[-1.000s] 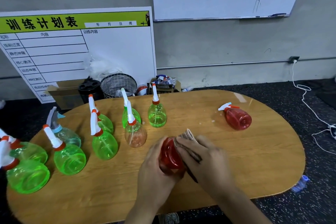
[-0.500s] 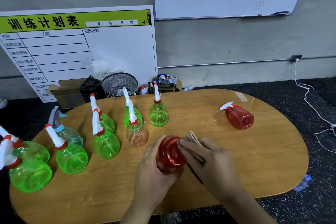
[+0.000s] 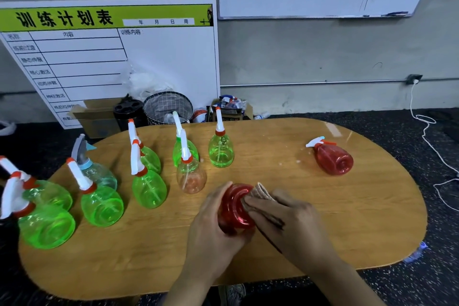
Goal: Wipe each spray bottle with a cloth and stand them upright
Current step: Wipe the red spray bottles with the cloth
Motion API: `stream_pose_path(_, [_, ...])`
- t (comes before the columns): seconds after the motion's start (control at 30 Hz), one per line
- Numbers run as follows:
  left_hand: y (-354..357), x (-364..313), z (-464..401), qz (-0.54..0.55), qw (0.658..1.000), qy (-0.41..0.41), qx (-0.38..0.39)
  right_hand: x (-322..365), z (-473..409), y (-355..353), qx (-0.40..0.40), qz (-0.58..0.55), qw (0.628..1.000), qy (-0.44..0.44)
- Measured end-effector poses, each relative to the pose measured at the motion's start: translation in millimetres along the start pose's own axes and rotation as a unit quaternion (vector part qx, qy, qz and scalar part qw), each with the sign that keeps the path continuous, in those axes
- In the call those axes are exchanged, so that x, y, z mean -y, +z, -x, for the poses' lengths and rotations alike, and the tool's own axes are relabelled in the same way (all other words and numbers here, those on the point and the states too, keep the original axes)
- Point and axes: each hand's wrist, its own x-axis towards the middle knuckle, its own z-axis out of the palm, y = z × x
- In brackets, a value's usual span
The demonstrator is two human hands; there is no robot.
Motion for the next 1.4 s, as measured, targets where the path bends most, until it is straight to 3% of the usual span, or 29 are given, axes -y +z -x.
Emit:
stream_pose_path(0.1, [-3, 2, 1, -0.023, 1.000, 0.004, 0.006, -7, 1, 2, 0.021, -0.047, 0.999, 0.005])
stream_pose_path(0.17, [-4, 8, 0, -0.056, 0.998, 0.018, 0.009, -11, 3, 3, -0.008, -0.141, 0.988, 0.069])
stream_pose_path(0.23, [-3, 12, -2, -0.070, 0.997, 0.026, 0.006, -15, -1, 6, -0.055, -0.269, 0.946, 0.173])
stream_pose_path(0.3, [2, 14, -5, -0.066, 0.997, 0.025, 0.008, -21, -9, 15, -0.077, -0.329, 0.908, 0.248])
stream_pose_path(0.53, [27, 27, -25, 0.082, 0.996, 0.039, 0.028, -39, -24, 47, -0.082, -0.457, 0.828, 0.314])
stream_pose_path(0.67, [40, 46, -56, 0.069, 0.997, 0.020, -0.021, -58, -44, 68, -0.096, -0.452, 0.821, 0.336])
stream_pose_path(0.9, [59, 95, -100, 0.038, 0.999, -0.018, -0.026, -96, -68, 115, -0.086, -0.463, 0.803, 0.365])
stream_pose_path(1.07, [67, 113, -123, -0.027, 0.998, -0.010, -0.059, -115, -81, 137, -0.087, -0.459, 0.807, 0.361])
stream_pose_path(1.4, [71, 107, -112, 0.000, 0.996, -0.010, -0.083, -125, -78, 134, -0.113, -0.439, 0.822, 0.346])
